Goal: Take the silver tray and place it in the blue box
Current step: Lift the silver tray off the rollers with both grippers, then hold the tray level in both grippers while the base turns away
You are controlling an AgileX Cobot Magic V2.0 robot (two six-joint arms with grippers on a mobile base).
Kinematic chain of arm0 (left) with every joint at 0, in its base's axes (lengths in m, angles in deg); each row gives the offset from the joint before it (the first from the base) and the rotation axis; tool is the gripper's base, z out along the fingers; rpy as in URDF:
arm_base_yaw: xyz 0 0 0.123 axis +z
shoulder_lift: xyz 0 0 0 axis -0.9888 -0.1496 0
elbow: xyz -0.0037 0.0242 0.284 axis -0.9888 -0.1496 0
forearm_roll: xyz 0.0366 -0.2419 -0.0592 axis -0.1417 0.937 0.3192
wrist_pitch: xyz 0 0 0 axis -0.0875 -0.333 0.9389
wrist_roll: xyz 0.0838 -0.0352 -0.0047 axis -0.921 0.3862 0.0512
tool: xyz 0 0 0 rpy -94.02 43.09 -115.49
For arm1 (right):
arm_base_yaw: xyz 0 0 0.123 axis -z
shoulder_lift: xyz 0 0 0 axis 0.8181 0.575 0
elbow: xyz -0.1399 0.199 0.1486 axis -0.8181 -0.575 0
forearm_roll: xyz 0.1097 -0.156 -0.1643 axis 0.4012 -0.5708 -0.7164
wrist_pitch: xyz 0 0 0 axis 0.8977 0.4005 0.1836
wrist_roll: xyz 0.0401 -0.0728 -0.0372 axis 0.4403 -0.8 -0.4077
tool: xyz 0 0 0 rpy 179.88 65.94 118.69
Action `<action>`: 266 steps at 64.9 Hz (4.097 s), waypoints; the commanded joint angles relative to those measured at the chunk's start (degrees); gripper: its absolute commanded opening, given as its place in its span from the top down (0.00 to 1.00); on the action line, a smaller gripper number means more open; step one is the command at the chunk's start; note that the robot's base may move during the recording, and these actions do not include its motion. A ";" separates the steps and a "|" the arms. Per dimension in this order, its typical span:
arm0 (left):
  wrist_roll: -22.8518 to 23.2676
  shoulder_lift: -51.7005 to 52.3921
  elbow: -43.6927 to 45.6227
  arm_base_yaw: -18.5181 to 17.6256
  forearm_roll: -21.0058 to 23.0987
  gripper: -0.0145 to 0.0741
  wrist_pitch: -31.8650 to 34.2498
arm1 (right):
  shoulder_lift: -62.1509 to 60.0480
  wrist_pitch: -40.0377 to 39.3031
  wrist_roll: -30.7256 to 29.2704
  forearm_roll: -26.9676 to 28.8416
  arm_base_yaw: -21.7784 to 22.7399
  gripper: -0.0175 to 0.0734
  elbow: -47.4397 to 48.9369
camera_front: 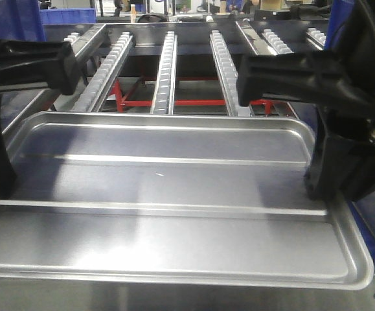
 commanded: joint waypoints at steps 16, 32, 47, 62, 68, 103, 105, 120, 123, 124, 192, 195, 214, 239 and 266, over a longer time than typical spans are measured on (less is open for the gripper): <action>0.07 1.67 1.34 -0.32 -2.01 0.95 -0.42 | -1.62 1.90 0.10 -2.63 0.05 0.75 1.13; 0.07 1.67 1.34 -0.32 -2.01 0.95 -0.42 | -1.62 1.92 0.10 -2.63 0.05 0.75 1.13; 0.07 1.67 1.34 -0.32 -2.01 0.95 -0.42 | -1.62 1.92 0.10 -2.63 0.05 0.75 1.13; 0.07 1.67 1.34 -0.32 -2.01 0.95 0.03 | -1.62 1.92 0.10 -2.63 0.05 0.75 1.13; 0.07 1.67 1.34 -0.32 -2.01 0.95 0.03 | -1.62 1.92 0.10 -2.63 0.05 0.75 1.13; 0.07 1.67 1.34 -0.32 -2.01 0.95 0.03 | -1.62 1.99 0.10 -2.63 0.05 0.75 1.13; 0.07 1.67 1.34 -0.32 -2.01 0.95 0.03 | -1.62 1.99 0.10 -2.63 0.05 0.75 1.13; 0.07 1.67 1.34 -0.32 -2.01 0.95 0.03 | -1.62 1.99 0.10 -2.63 0.05 0.75 1.13; 0.07 1.67 1.34 -0.32 -2.01 0.95 0.03 | -1.62 1.99 0.10 -2.63 0.05 0.75 1.13; 0.07 1.67 1.34 -0.32 -2.01 0.95 0.03 | -1.62 1.99 0.10 -2.63 0.05 0.75 1.13; 0.07 1.67 1.34 -0.32 -2.01 0.95 0.03 | -1.62 1.99 0.10 -2.63 0.05 0.75 1.13; 0.07 1.67 1.34 -0.32 -2.01 0.95 0.03 | -1.62 1.99 0.10 -2.63 0.05 0.75 1.13; 0.07 1.67 1.34 -0.32 -2.01 0.95 0.03 | -1.62 1.99 0.10 -2.63 0.05 0.75 1.13; 0.07 1.67 1.34 -0.32 -1.69 0.95 0.03 | -1.62 2.05 0.10 -2.63 0.05 0.75 1.13; 0.07 1.67 1.34 -0.32 -1.63 0.95 0.03 | -1.62 2.12 0.10 -2.63 0.05 0.75 1.13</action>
